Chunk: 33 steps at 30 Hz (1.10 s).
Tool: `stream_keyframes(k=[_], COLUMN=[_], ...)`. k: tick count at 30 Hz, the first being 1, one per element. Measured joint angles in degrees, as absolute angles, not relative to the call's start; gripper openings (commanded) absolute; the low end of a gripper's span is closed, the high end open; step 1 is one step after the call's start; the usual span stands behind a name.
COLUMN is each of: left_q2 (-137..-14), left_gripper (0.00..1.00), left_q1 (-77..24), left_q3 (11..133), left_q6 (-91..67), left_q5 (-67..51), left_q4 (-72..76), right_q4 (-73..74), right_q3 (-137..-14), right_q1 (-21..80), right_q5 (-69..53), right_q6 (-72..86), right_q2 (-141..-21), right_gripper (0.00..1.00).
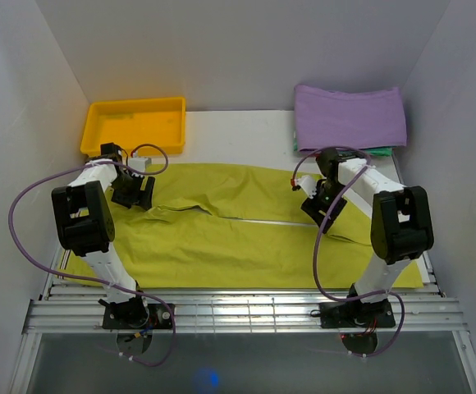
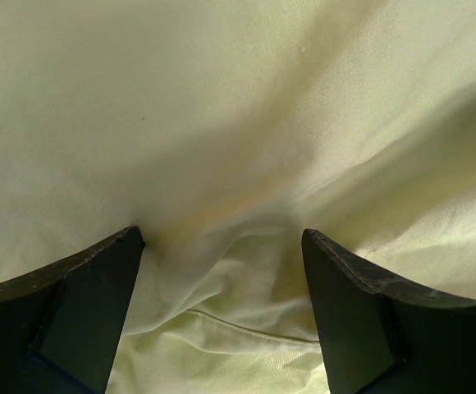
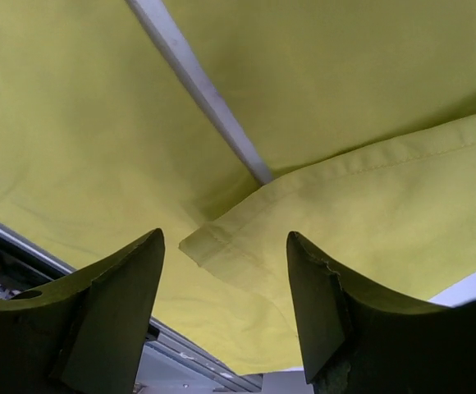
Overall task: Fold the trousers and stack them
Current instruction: Flatten the trousers out
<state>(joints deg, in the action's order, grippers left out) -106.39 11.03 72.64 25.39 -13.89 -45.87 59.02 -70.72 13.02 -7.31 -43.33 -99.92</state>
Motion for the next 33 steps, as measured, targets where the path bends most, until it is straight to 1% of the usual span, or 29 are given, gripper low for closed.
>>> stream_keyframes(k=[2, 4, 8, 9, 10, 11, 15, 18, 19, 24, 26, 29, 33], left_q2=[-106.3, -106.2, -105.9, -105.8, -105.7, -105.6, -105.6, -105.6, -105.6, -107.8, -110.2, -114.6, -120.4], left_gripper=[0.90, 0.90, 0.92, 0.93, 0.93, 0.94, 0.94, 0.91, 0.88, 0.79, 0.73, 0.66, 0.57], left_q1=[11.0, 11.0, 11.0, 11.0, 11.1, 11.2, 12.4, 14.5, 15.6, 21.0, 22.9, 24.8, 26.0], left_q3=[72.6, 72.7, 73.1, 73.4, 73.9, 74.5, 80.1, 86.1, 88.5, 100.6, 105.1, 109.8, 111.6], left_q6=[25.4, 25.3, 25.0, 25.0, 25.0, 25.0, 25.0, 25.7, 26.1, 30.9, 33.9, 38.7, 46.0], left_q5=[-13.9, -13.8, -13.2, -12.8, -12.6, -12.3, -12.0, -12.1, -12.1, -15.4, -17.3, -21.6, -26.5], left_q4=[-45.9, -46.0, -46.4, -46.5, -46.6, -46.9, -48.1, -48.1, -47.7, -46.2, -45.8, -45.5, -46.1], right_q4=[57.3, 55.5, 52.7, 52.1, 51.8, 51.4, 50.4, 50.6, 50.5, 49.1, 47.8, 46.5, 43.8], right_q3=[-68.8, -67.4, -65.3, -65.0, -64.8, -64.7, -64.9, -67.5, -68.8, -77.6, -79.6, -79.7, -78.4], right_q1=[14.1, 15.0, 16.2, 16.3, 16.3, 16.2, 14.7, 10.7, 9.1, -0.1, -3.0, -4.7, -5.8], right_q5=[-3.6, -0.4, 5.0, 6.1, 6.9, 7.8, 9.6, 10.5, 10.8, 11.7, 11.9, 11.9, 12.1], right_q6=[-42.2, -41.6, -41.4, -41.7, -42.4, -42.9, -45.0, -47.9, -48.7, -53.8, -55.9, -58.7, -62.5], right_q2=[-99.9, -99.9, -99.9, -99.9, -99.8, -99.8, -98.4, -97.8, -97.8, -98.8, -100.0, -101.6, -102.7], right_gripper=[0.67, 0.63, 0.32, 0.17, 0.10, 0.08, 0.08, 0.08, 0.08, 0.08, 0.08, 0.08, 0.08])
